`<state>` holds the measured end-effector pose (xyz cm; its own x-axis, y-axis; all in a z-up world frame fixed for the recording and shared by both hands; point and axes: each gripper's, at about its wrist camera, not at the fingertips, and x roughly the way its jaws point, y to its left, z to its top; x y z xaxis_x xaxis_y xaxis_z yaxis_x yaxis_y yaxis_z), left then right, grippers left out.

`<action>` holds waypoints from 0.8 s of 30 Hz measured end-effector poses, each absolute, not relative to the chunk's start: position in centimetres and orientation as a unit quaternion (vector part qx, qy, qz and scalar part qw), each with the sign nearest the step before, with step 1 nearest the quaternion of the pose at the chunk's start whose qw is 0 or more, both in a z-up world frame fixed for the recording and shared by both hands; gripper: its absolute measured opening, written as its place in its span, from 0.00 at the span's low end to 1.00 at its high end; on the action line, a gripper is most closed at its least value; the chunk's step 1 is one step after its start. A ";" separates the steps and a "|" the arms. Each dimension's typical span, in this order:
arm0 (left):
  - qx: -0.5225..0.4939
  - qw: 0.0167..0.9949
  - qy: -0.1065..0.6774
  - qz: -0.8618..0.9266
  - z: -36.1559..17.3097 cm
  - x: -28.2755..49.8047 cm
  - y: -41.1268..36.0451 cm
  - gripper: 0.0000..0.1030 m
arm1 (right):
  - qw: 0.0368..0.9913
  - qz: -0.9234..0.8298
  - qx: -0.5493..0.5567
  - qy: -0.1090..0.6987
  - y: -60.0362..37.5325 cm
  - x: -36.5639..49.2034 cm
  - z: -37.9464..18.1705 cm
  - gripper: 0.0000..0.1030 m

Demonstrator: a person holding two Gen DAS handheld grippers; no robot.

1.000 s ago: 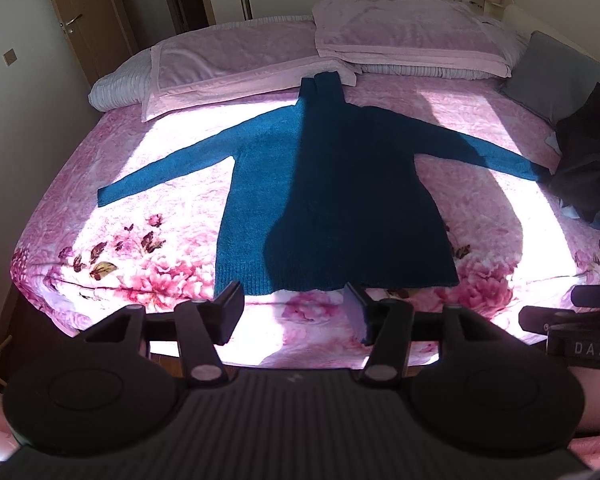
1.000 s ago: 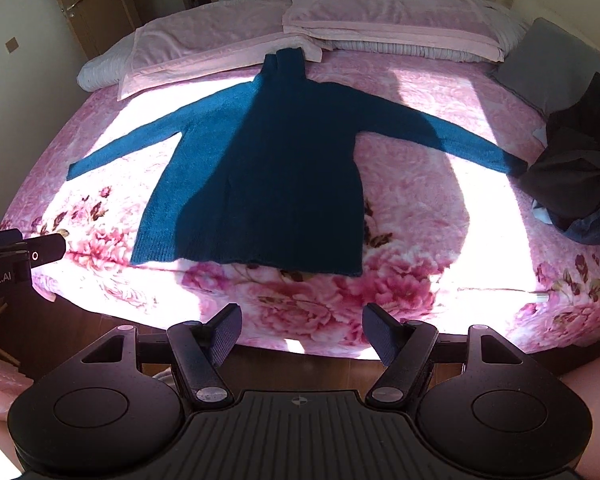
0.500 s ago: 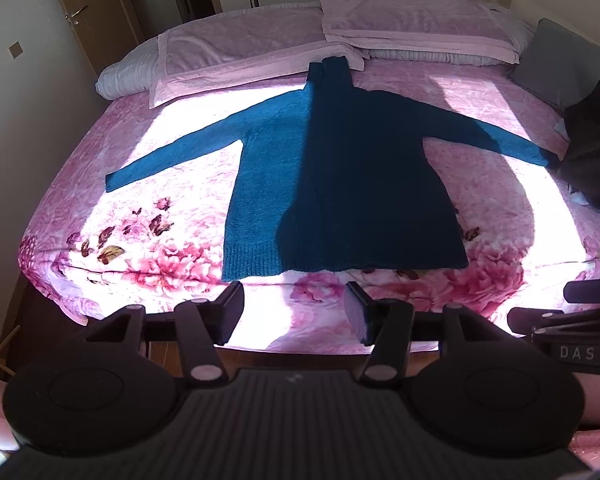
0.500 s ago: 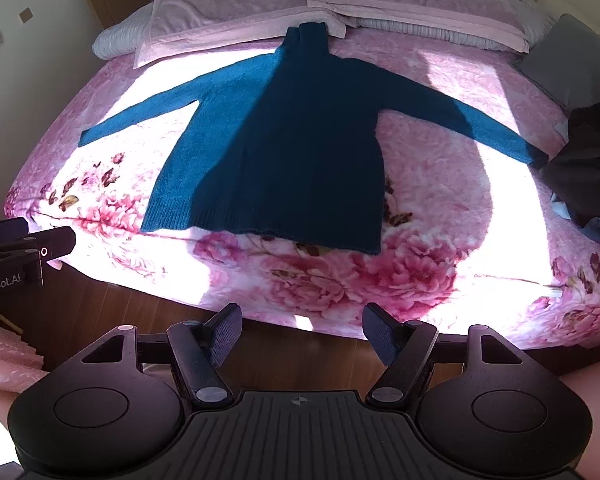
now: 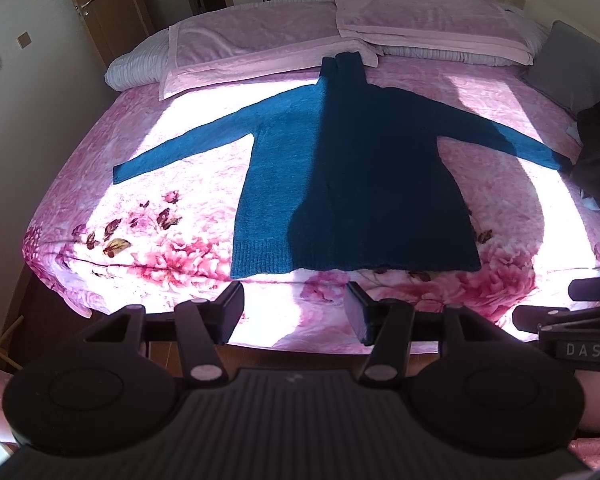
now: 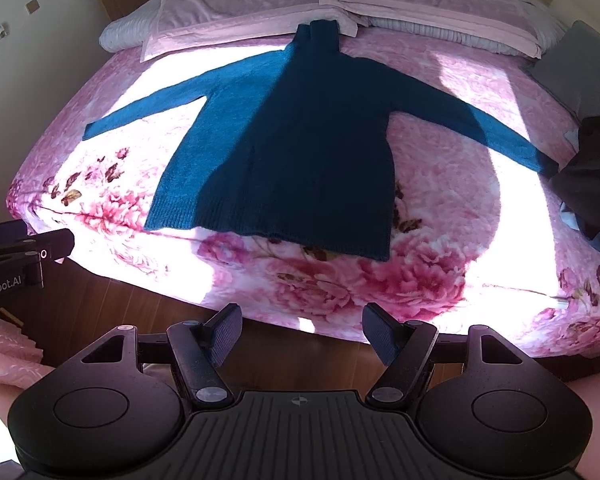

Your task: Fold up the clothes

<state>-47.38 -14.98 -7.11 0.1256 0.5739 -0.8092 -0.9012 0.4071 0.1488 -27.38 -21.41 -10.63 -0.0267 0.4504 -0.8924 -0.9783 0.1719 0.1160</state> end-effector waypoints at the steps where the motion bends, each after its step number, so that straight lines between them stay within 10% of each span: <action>1: -0.194 0.724 0.423 0.509 -7.2 -47.3 -14.9 0.50 | 0.628 0.568 -0.303 0.437 -21.3 -27.3 -10.7 0.68; 24: -0.224 0.707 0.455 0.493 -11.4 -45.7 -5.9 0.50 | 0.610 0.558 -0.338 0.451 -13.5 -26.6 -13.9 0.68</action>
<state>-45.68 -5.92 -11.41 0.1001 0.4937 -0.8639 -0.9011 0.4132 0.1318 -26.61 -13.47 -13.91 -0.0284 0.3757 -0.9263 -0.9844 0.1504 0.0912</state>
